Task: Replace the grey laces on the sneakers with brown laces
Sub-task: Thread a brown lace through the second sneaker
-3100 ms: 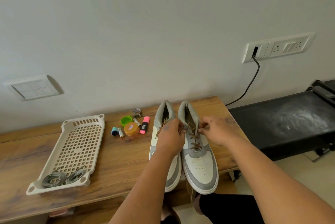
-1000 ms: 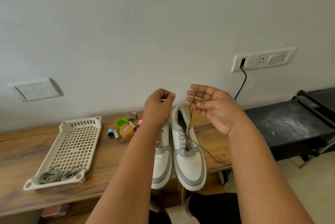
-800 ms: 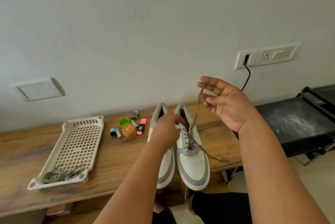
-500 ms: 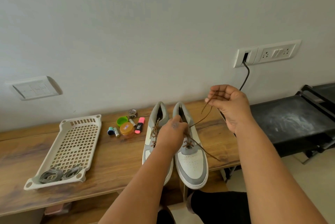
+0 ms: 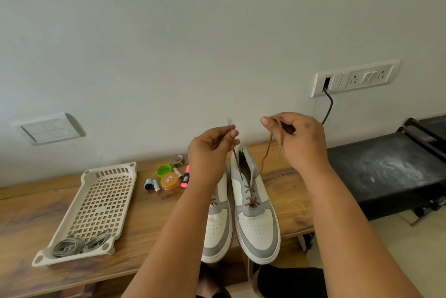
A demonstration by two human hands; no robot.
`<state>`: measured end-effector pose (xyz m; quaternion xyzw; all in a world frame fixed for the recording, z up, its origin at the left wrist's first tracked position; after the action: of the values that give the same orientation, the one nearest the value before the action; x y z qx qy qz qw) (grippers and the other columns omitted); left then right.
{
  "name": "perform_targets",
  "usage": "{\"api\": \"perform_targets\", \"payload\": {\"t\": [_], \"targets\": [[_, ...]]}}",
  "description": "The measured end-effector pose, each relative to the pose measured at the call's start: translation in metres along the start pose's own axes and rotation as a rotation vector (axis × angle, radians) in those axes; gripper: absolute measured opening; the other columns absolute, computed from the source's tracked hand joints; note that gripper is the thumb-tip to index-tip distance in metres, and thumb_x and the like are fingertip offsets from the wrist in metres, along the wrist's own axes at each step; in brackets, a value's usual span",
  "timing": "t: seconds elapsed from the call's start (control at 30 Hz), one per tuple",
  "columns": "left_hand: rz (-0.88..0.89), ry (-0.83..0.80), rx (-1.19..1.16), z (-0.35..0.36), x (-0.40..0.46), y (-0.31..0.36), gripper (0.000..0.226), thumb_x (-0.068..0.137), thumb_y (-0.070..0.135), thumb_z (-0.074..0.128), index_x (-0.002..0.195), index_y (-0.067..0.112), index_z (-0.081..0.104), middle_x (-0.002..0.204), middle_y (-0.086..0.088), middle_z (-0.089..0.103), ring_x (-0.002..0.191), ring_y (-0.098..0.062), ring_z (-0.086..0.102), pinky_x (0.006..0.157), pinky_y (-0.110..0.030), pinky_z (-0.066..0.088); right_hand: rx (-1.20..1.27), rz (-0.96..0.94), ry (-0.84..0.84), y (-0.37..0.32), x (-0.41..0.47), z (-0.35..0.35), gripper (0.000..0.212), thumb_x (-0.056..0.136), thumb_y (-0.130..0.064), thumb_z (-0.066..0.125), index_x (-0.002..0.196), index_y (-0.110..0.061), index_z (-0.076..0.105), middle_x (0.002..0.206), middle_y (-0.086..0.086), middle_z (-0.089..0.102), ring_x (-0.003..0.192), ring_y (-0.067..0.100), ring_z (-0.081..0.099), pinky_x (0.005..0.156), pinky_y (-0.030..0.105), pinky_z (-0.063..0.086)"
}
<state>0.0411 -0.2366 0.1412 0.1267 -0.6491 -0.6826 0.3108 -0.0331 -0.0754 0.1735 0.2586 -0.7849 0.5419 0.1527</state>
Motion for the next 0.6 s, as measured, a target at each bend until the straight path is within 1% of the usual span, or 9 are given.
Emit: {"api": "perform_targets", "payload": {"t": [0.07, 0.17, 0.23, 0.3, 0.4, 0.5, 0.6], "targets": [[0.05, 0.0, 0.018, 0.004, -0.003, 0.009, 0.013, 0.09, 0.008, 0.068, 0.102, 0.009, 0.073, 0.085, 0.0, 0.077, 0.078, -0.013, 0.074, 0.07, -0.015, 0.054, -0.008, -0.048, 0.038, -0.009, 0.001, -0.002, 0.025, 0.09, -0.04, 0.065, 0.092, -0.017, 0.076, 0.078, -0.011, 0.069, 0.078, 0.004, 0.064, 0.069, 0.015, 0.05], [0.095, 0.003, 0.018, 0.009, -0.005, 0.02, 0.012, 0.09, 0.01, 0.069, 0.101, 0.013, 0.074, 0.085, 0.003, 0.077, 0.078, -0.013, 0.074, 0.071, -0.018, 0.055, 0.015, -0.091, 0.1, -0.018, 0.004, -0.009, 0.021, 0.089, -0.037, 0.067, 0.096, -0.02, 0.076, 0.074, -0.022, 0.063, 0.073, -0.003, 0.062, 0.068, 0.007, 0.047], [0.125, -0.001, 0.03, 0.012, -0.006, 0.025, 0.012, 0.089, 0.011, 0.07, 0.1, 0.015, 0.074, 0.085, 0.004, 0.077, 0.077, -0.012, 0.074, 0.071, -0.019, 0.055, 0.042, -0.123, 0.144, -0.024, 0.003, -0.014, 0.019, 0.088, -0.037, 0.068, 0.093, -0.02, 0.076, 0.071, -0.022, 0.062, 0.068, -0.002, 0.061, 0.066, 0.005, 0.045], [0.141, -0.01, 0.041, 0.014, -0.006, 0.028, 0.012, 0.089, 0.012, 0.071, 0.099, 0.016, 0.074, 0.084, 0.006, 0.077, 0.076, -0.012, 0.074, 0.07, -0.019, 0.056, 0.079, -0.133, 0.179, -0.028, 0.003, -0.018, 0.019, 0.087, -0.039, 0.068, 0.087, -0.021, 0.074, 0.067, -0.013, 0.065, 0.064, 0.004, 0.062, 0.064, 0.011, 0.048], [0.134, -0.005, 0.049, 0.015, -0.006, 0.027, 0.012, 0.088, 0.012, 0.072, 0.098, 0.016, 0.075, 0.083, 0.006, 0.077, 0.075, -0.012, 0.074, 0.071, -0.021, 0.056, 0.162, -0.103, 0.219, -0.03, 0.004, -0.022, 0.025, 0.088, -0.04, 0.067, 0.081, -0.017, 0.074, 0.068, -0.003, 0.068, 0.06, 0.01, 0.062, 0.064, 0.027, 0.054], [0.136, 0.013, 0.09, 0.012, -0.005, 0.027, 0.011, 0.087, 0.016, 0.074, 0.097, 0.02, 0.076, 0.084, 0.009, 0.076, 0.069, -0.009, 0.072, 0.067, -0.018, 0.054, 0.216, -0.092, 0.247, -0.032, 0.005, -0.025, 0.024, 0.09, -0.04, 0.065, 0.081, -0.019, 0.073, 0.068, -0.004, 0.067, 0.06, 0.007, 0.06, 0.061, 0.027, 0.051], [0.184, 0.037, 0.199, 0.008, -0.005, 0.027, 0.009, 0.085, 0.026, 0.076, 0.092, 0.032, 0.076, 0.085, 0.017, 0.075, 0.074, -0.009, 0.068, 0.071, -0.016, 0.052, 0.197, -0.11, 0.266, -0.035, 0.005, -0.026, 0.024, 0.089, -0.042, 0.065, 0.08, -0.022, 0.072, 0.068, -0.003, 0.066, 0.063, 0.017, 0.06, 0.06, 0.032, 0.052]]}}
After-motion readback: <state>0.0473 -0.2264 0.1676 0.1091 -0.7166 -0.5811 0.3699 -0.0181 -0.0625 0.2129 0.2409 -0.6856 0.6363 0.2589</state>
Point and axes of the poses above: each hand's wrist, its own x-axis towards the middle knuckle, its own z-axis out of the palm, y = z × x, the point moved 3 cm from there along x, towards the middle knuckle
